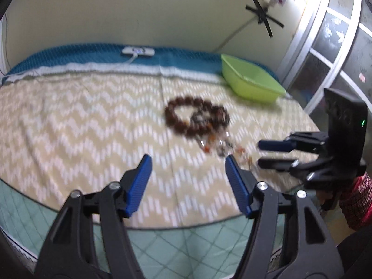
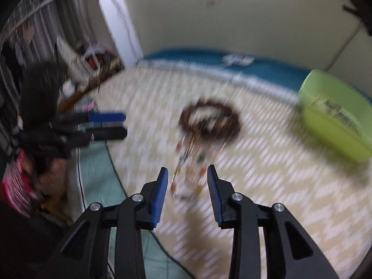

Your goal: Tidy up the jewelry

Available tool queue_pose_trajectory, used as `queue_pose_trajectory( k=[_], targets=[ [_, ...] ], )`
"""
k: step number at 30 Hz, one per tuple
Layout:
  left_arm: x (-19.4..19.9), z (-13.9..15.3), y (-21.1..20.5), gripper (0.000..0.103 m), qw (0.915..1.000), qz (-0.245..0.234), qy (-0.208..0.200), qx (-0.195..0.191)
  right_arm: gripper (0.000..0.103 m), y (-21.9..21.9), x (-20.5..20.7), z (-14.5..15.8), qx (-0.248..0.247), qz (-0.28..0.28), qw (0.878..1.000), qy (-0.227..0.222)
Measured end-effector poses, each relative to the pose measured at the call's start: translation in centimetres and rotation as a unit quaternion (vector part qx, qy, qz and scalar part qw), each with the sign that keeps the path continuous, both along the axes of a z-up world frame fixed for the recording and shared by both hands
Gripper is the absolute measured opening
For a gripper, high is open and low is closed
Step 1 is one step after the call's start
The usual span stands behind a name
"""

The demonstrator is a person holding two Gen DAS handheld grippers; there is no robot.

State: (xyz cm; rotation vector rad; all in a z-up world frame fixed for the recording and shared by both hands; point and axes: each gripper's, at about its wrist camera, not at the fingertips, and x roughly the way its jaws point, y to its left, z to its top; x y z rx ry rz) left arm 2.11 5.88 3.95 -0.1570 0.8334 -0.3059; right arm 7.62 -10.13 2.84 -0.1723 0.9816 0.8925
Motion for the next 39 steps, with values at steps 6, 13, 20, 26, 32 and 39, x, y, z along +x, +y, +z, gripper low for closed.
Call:
queue_pose_trajectory(
  k=[6, 13, 20, 26, 32, 39],
  targets=[
    [-0.8, -0.9, -2.6, 0.063, 0.9991, -0.033, 0.000, 0.025, 0.000, 0.4, -2.1, -1.4, -0.062, 0.013, 0.998, -0.026],
    [-0.9, -0.4, -5.2, 0.063, 0.9957, -0.074, -0.022, 0.050, 0.000, -5.2, -1.2, 2.7, -0.026, -0.058, 0.996, -0.065],
    [1.1, 1.3, -10.7, 0.063, 0.9874, -0.132, -0.049, 0.072, 0.000, -7.8, -0.3, 7.9, 0.025, -0.093, 0.990, -0.100],
    [4.7, 1.3, -15.9, 0.049, 0.9779, -0.175, -0.063, 0.095, 0.000, -8.0, -0.1, 11.4, 0.058, -0.098, 0.985, -0.131],
    [7.9, 3.2, -16.5, 0.005, 0.9812, -0.183, -0.043, 0.045, 0.000, -10.3, 0.9, 13.6, 0.085, -0.133, 0.976, -0.153],
    [11.8, 12.1, -16.8, 0.006, 0.9793, -0.172, -0.105, 0.022, 0.000, -13.4, 3.9, 17.1, 0.137, -0.176, 0.956, -0.190]
  ],
)
